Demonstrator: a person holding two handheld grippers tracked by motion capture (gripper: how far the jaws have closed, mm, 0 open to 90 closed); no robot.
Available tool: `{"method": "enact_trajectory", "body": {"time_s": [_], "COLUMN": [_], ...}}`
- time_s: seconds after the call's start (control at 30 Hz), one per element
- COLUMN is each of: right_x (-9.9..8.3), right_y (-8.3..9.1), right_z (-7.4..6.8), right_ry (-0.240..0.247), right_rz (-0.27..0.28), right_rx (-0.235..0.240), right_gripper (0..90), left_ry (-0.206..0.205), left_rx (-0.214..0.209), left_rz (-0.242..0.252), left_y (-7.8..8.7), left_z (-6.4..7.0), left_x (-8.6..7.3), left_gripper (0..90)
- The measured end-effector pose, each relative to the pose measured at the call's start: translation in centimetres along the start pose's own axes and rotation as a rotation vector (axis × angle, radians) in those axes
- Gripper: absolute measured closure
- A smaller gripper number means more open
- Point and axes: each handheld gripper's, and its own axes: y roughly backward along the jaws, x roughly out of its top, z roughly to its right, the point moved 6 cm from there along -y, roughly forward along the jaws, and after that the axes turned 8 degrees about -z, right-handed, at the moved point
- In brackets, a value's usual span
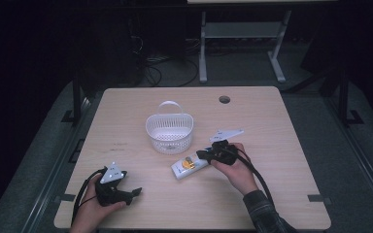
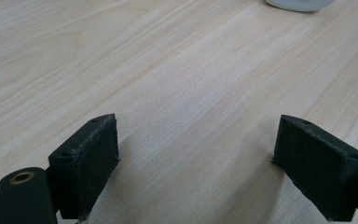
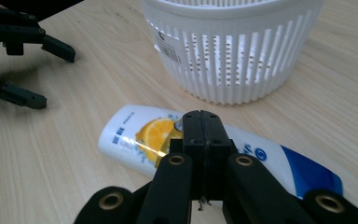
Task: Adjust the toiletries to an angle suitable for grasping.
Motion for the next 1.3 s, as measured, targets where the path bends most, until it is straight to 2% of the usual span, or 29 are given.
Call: {"method": "enact_trajectory", "body": {"time_s": [0.37, 0.6, 0.97, 1.3], "right_x": [1.6, 2.3, 2.5, 2.4], "right_y": [-2.1, -4.3, -7.3, -8.4], "right_z": [-1.5, -2.2, -3.5, -4.1], "right_ry": [0.019, 0.01, 0.025, 0.037], "right_rz": [-0.008, -0.033, -0.095, -0.138], "right_rx": [0.027, 0.04, 0.053, 0.055], "right_gripper": [89.9, 89.9, 89.9, 89.9], "left_ry": [-0.002, -0.004, -0.006, -0.007], "left_rx": [-0.001, -0.003, -0.008, -0.01], "left_rz": [0.0, 0.0, 0.001, 0.001], "left_y": [0.0, 0.0, 0.0, 0.0], "left_z": [0.0, 0.0, 0.1, 0.1], "left_x": [0.0, 0.0, 0.0, 0.0], "left_gripper": [13.2, 13.2, 13.2, 13.2]}}
